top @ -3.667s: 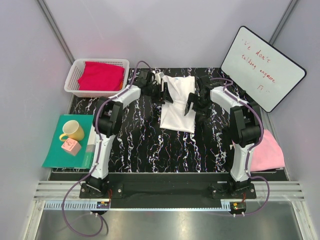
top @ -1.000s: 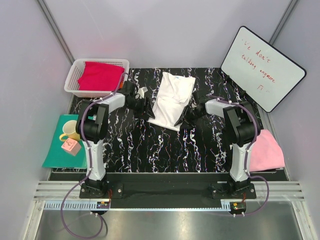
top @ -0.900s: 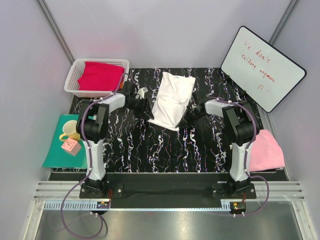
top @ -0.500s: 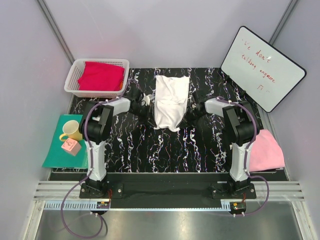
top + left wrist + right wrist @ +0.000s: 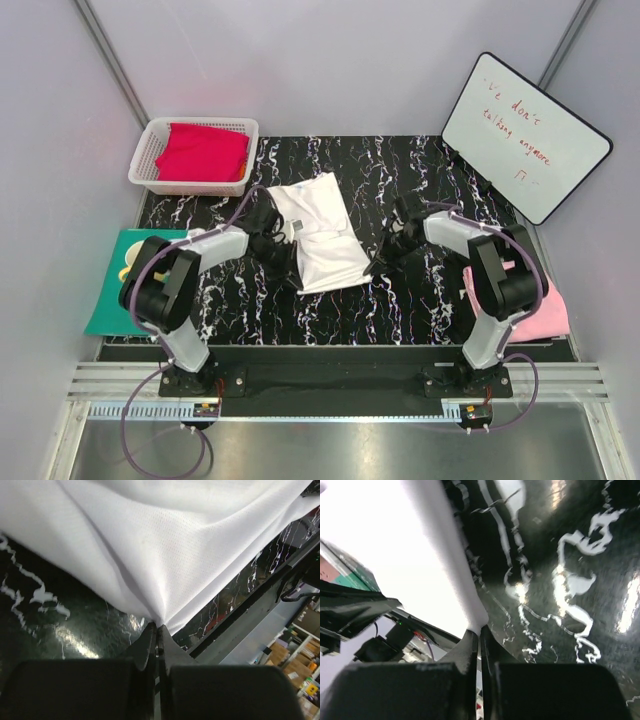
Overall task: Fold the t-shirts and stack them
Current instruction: Grab one side of the 2/3 rectangular tshirt with both arms, then fold the long partially folded tshirt into a neat square
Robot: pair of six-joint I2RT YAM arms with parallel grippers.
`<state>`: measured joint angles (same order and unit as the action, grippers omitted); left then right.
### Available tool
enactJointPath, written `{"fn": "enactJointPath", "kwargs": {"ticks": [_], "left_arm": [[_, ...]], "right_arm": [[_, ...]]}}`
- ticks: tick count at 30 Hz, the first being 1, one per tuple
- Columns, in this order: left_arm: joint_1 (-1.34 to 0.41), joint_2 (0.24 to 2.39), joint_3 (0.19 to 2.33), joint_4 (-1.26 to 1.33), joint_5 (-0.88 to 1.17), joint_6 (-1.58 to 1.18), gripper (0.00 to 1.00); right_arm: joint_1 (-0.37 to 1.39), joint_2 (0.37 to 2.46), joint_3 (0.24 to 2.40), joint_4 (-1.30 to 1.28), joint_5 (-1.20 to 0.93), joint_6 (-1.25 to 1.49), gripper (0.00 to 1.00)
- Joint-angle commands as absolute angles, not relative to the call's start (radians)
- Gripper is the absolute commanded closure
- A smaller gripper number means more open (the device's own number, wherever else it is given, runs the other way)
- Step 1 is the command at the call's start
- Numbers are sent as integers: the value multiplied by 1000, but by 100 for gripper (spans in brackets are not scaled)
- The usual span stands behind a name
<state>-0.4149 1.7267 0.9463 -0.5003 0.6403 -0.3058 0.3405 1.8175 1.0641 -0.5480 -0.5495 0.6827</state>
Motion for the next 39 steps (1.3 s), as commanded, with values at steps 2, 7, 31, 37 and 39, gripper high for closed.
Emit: {"fn": "enactJointPath", "kwargs": {"ticks": [2,7,31,37,39], "left_arm": [[-408,1611,995,-572,491,-325,100],[-408,1623,1126,-649,456,-345,100],[-315,1746,1618,-710,397,-451,100],[-276,1851,1701,-695,408,-486,100],[-264,1888,1715,-686,417,-505,100]], "right_arm": [[341,1669,1066,-571,-442,586,100],[341,1629,1106,-581,-443,560,100],[337,2045,1834,-623,-452,390,96],[337,2206,2004,-624,-482,394,89],[336,2265,2054,-626,-488,399,82]]}}
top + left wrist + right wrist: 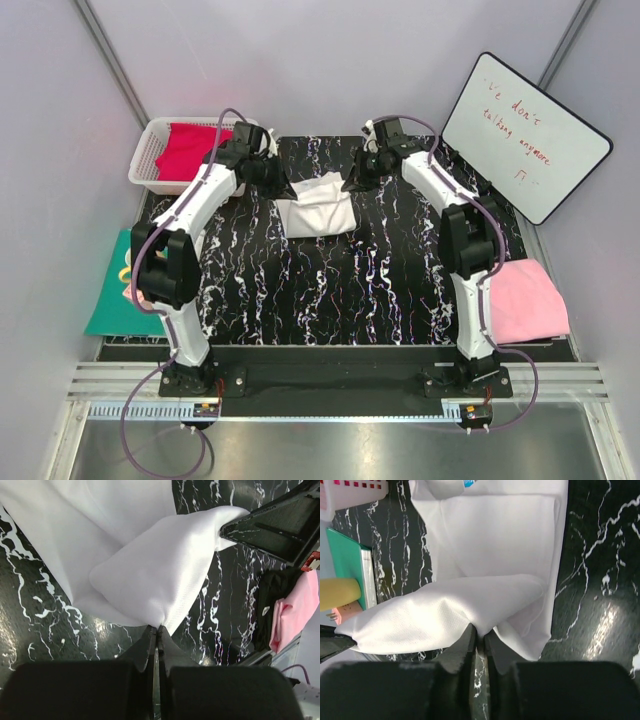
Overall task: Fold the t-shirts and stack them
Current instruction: Fold the long partially folded tshirt into a neat square
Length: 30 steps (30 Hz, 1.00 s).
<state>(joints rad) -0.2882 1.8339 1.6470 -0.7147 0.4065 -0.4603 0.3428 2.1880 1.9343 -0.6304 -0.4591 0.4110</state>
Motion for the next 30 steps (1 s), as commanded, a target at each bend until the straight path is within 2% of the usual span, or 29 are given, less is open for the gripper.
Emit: {"fn": "enactJointPath", "kwargs": {"ticks": [1,4,5,7,10,13,14,16,17,18,22,26,30], "left_arm": [[-250,1911,1726,-677,426,-509,100],[-221,1954,1764,-650,433,-528,100],[-213,1966,1778,-646,431,-535,100],[-186,1999,1808,-626,440,-560,100],[-153,2070,1871,-597,486,-578,100],[-123,2167,1976,-586,549,-609,100],[-115,2190,1999,-587,561,-626,99],[-106,2267,2072,-586,612,-630,81],[-106,2295,2130,-589,655,-634,35],[-104,2339,2149,-591,669,-638,3],[-97,2341,2157,-604,675,-626,1],[-101,2218,2012,-574,678,-566,1],[-101,2027,1853,-560,669,-532,1]], "right_arm": [[337,2282,2104,-626,-489,400,79],[337,2354,2225,-630,-488,413,64],[337,2393,2259,-635,-486,417,56],[337,2428,2362,-656,-476,428,30],[337,2435,2407,-663,-450,420,10],[337,2343,2358,-663,-399,387,0],[337,2320,2336,-663,-381,367,0],[339,2255,2258,-664,-371,348,0],[339,2232,2225,-661,-361,339,0],[337,2209,2153,-661,-356,339,0],[336,2067,1936,-624,-344,339,0],[337,1999,1732,-552,-357,370,0],[342,2061,1759,-538,-405,379,0]]}}
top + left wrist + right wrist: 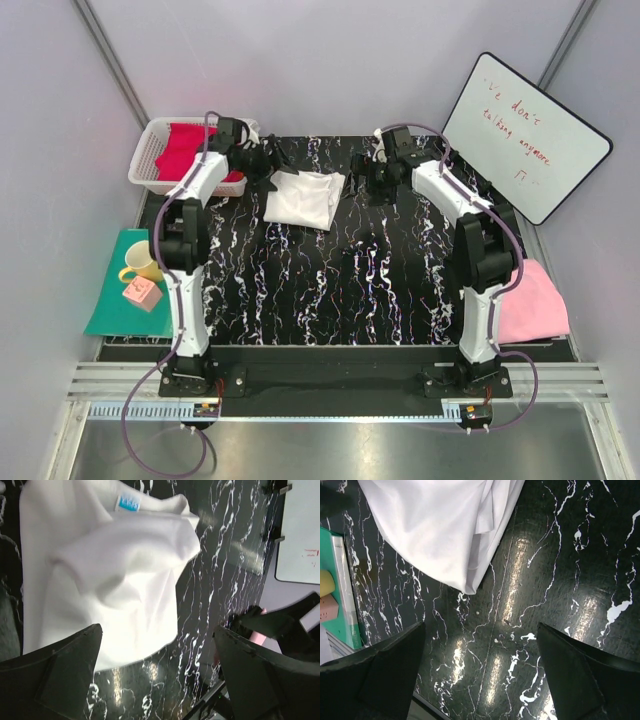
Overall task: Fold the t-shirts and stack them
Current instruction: Fold the long partially folded tshirt into a neat square, then smooth out wrinkles on the folded tshirt
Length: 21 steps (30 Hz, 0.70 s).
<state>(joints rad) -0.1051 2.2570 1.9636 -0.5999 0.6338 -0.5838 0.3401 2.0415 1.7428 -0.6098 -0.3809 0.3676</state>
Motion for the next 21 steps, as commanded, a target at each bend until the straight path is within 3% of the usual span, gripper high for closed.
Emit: {"fn": "enactJointPath", "kwargs": {"ticks": [1,13,21], "left_arm": [[-101,1998,1821,-555,669,-523,1],[-101,1727,1501,-578,735,-488,1],[-101,1671,1407,-614,716,-456,1]], "right_arm": [[347,2080,1781,-540,-413,370,0],[388,2545,2486,-684,-333,230,0],[391,2715,2704,-680,-393,316,2]]}}
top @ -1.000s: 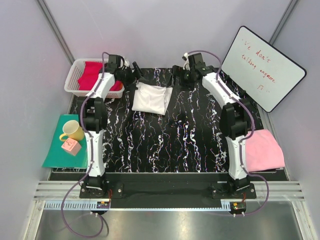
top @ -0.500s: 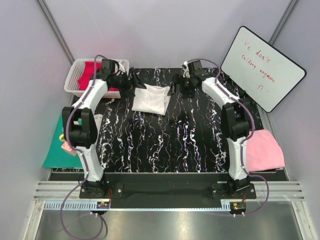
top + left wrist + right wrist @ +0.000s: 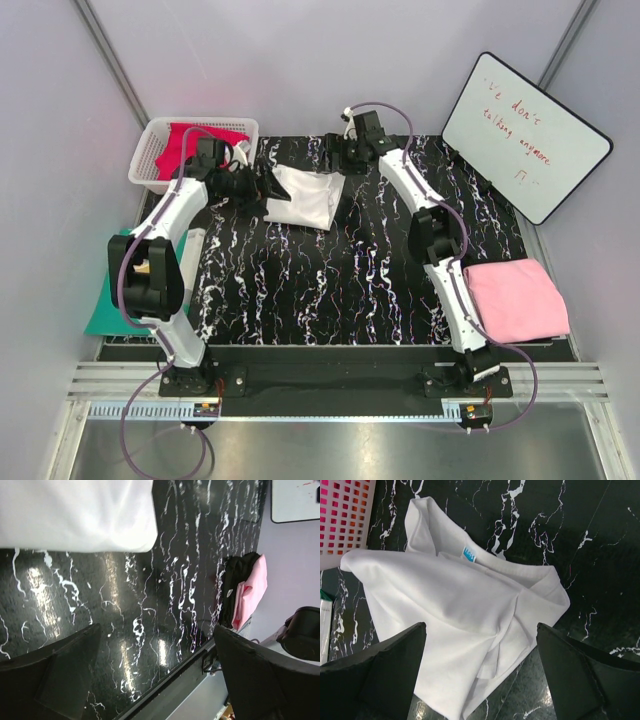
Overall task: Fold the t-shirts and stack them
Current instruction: Smooth out wrinkles on the folded tshirt
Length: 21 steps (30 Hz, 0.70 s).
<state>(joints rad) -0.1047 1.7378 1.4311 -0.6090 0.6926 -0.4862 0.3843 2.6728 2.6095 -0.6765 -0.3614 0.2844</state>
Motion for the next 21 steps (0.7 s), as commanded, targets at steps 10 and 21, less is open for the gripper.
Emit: {"fn": "enactJointPath", "kwargs": {"ticks": [10,21], "left_arm": [[-101,1664,1402,-634,703,-440,1],[-101,1652,1379,-660,680,-417,1]], "right_arm": [[391,2747,2692,-626,-474,382,58],[385,2717,2649,-612,-492,396,100]]}}
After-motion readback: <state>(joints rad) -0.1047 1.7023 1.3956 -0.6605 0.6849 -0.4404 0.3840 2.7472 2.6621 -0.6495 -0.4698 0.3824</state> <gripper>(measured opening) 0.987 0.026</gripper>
